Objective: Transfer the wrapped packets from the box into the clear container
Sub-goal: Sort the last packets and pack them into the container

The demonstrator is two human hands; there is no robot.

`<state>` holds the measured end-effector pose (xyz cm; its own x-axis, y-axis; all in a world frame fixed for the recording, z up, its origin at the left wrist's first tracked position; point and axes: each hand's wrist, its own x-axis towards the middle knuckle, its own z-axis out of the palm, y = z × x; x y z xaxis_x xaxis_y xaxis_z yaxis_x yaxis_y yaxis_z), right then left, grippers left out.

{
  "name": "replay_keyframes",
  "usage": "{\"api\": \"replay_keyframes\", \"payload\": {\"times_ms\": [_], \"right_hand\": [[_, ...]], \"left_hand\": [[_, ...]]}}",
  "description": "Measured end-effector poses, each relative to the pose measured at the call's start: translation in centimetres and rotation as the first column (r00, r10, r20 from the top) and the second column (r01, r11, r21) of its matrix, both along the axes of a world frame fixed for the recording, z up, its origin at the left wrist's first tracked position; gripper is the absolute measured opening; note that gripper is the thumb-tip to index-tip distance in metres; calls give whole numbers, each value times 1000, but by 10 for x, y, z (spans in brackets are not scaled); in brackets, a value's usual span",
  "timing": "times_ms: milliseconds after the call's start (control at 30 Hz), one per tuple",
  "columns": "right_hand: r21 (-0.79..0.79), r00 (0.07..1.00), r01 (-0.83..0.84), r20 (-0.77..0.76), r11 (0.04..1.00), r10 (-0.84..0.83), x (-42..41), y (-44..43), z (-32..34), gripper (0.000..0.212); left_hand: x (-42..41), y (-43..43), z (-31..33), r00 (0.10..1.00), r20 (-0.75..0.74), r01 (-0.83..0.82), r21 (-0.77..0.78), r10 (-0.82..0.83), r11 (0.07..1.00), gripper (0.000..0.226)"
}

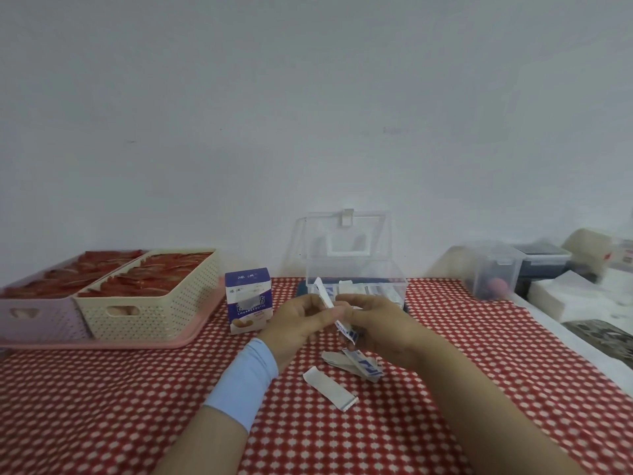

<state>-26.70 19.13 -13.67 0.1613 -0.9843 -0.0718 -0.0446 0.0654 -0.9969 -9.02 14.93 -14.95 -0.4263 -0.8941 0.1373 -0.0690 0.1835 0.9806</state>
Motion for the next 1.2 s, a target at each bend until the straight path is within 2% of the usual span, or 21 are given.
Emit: {"api": "replay_keyframes", "payload": {"times_ms": [67,100,167,200,233,267,333,400,500,600,667,733,800,833,900,1033,1133,1200], "right_hand": [[-94,966,82,-237,992,-102,1,2,4,37],[-162,893,125,-411,979,-182,0,3,6,29],[-216,646,144,-719,966,-257,-5,2,5,24],[-168,519,130,-828,977,-212,-6,3,5,28],[-94,427,114,-894,989,-134,-7,3,3,34],[-26,392,94,-918,995,-61,-8,2,0,38],[34,445,49,-895,998,9,-8,1,-4,37],[15,522,0,-853,1000,13,-6,1,-3,35],[-39,573,-25,-819,999,-17,-7,3,-1,26],[-121,655,52,-745,991,-126,-12,2,-4,15],[-177,775,200,-573,964,-266,-15,2,-3,15],[-140,884,307,-323,941,-337,-14,4,3,16],[-56,953,282,-100,958,-286,-11,9,9,16],[-37,969,244,-42,969,-245,-8,12,11,15],[-46,977,211,-25,976,-212,-2,14,11,13],[-116,951,283,-91,952,-294,6,15,12,16],[-247,929,282,-170,927,-328,8,14,9,16],[-330,908,268,-227,905,-352,12,13,7,18]], "left_hand": [[2,-1,-1,995,-89,-34,40,37,999,55],[2,0,-1,980,-189,-45,104,64,994,54],[2,1,-1,926,-359,-30,229,113,973,52],[1,3,0,909,-398,-13,267,122,964,44],[0,4,0,903,-411,-1,293,127,956,33],[0,5,1,902,-412,9,312,127,950,24],[-1,7,1,916,-385,24,331,112,943,16],[-2,9,0,932,-351,39,337,87,941,15],[0,8,-1,942,-318,1,314,104,949,15],[5,3,-3,932,-315,-89,283,180,955,17],[8,1,-4,927,-305,-135,265,216,955,15],[8,2,-3,932,-294,-139,254,214,957,15],[5,4,-2,942,-291,-96,251,169,963,18],[3,6,-2,945,-297,-61,258,139,964,21],[-1,8,-3,944,-322,16,270,74,963,27],[-6,9,-8,946,-324,80,244,3,966,32],[-7,9,-10,949,-313,115,263,-28,958,49],[-7,9,-10,944,-328,123,273,-28,954,44]]}}
